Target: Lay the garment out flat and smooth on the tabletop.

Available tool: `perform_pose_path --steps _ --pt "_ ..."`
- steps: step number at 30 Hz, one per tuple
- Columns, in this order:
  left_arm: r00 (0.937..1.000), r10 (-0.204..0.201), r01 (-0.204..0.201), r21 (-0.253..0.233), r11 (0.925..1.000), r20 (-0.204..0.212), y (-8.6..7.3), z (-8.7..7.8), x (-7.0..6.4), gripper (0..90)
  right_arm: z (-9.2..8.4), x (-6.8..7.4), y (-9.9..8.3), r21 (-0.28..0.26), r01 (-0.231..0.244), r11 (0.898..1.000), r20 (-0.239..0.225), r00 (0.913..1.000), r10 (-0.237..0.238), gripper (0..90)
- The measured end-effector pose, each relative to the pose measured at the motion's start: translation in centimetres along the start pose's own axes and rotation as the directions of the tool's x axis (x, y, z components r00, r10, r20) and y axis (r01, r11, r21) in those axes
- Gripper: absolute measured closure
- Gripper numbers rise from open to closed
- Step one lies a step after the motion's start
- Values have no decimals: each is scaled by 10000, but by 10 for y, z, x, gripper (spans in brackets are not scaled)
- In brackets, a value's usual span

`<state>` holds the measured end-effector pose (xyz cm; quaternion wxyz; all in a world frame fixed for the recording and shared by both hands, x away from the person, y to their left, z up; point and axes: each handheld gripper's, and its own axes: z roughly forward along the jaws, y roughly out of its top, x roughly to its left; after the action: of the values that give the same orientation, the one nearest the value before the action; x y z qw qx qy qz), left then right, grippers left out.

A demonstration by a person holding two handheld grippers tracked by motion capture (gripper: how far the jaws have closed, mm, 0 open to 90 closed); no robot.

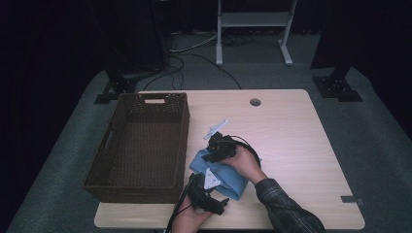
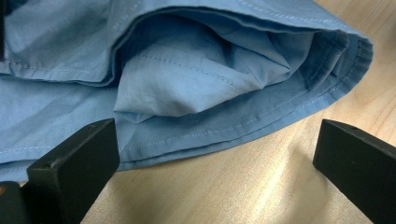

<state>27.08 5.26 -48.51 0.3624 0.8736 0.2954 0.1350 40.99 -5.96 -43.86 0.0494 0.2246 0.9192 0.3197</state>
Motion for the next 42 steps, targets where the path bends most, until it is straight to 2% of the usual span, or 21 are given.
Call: perform_pose_path --steps 9,13,17,19,25,28,33,42 --pt "10000 -10 10 -1 10000 5 0 0 0 0 14 -3 0 428 -100 9990 -85 9999 104 535" --pt "10000 -8 8 -1 10000 4 0 0 0 0 19 -3 -1 681 -115 9976 -9 9999 116 559" --pt "10000 1 -1 -2 10000 1 0 0 0 0 21 -5 -1 765 -178 9969 -99 9998 186 634" --pt "10000 0 0 -5 10000 1 0 0 0 0 21 -4 -2 726 -195 9972 28 9998 194 675" --pt "10000 -8 8 -6 10000 3 0 0 0 0 21 -3 -2 728 -104 9973 379 9993 77 870" --pt "10000 -9 9 -5 10000 4 0 0 0 0 20 -2 -2 805 -31 9968 292 9996 7 889" --pt "10000 1 -1 -5 10000 2 0 0 0 0 10 -5 -3 420 -190 9989 -27 9998 191 890" --pt "10000 11 -11 -12 10000 -8 0 0 0 0 -19 -5 -2 -176 -198 9996 -149 9997 195 889"
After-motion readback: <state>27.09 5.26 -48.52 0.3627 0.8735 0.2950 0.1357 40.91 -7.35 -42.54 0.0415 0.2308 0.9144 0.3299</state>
